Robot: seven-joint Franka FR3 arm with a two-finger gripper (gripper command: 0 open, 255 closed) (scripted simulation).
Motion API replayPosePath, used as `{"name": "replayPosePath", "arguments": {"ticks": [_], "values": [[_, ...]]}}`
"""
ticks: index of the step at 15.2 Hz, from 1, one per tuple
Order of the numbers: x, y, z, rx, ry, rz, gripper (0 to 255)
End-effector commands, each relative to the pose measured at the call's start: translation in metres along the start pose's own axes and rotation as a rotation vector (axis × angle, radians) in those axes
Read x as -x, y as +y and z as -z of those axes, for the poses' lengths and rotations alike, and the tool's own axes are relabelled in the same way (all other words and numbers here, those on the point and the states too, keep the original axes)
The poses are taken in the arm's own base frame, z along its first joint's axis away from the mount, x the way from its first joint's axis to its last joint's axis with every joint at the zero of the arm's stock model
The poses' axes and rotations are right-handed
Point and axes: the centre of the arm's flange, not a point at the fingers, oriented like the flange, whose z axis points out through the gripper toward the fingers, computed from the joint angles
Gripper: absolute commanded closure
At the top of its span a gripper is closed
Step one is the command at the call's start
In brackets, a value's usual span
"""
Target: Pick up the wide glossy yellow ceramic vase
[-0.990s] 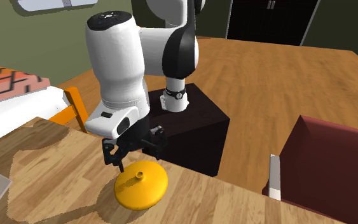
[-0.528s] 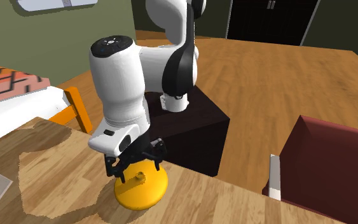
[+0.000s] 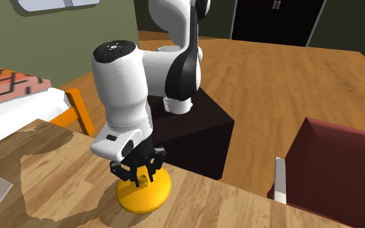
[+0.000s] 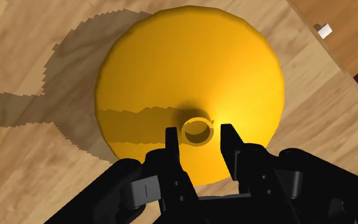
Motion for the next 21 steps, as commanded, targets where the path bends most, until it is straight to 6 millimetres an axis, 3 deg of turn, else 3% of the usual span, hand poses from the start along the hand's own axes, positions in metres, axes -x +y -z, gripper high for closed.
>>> {"name": "replayPosePath", "arguments": {"ticks": [1,4,19,21], "values": [[0.000,0.000,-0.001,-0.001,-0.001,0.000,255],[0.000,0.000,-0.001,-0.001,-0.001,0.000,255],[-0.004,0.000,0.078,-0.001,-0.001,0.000,255],[-0.004,0.000,0.079,-0.001,-0.001,0.000,255]]}}
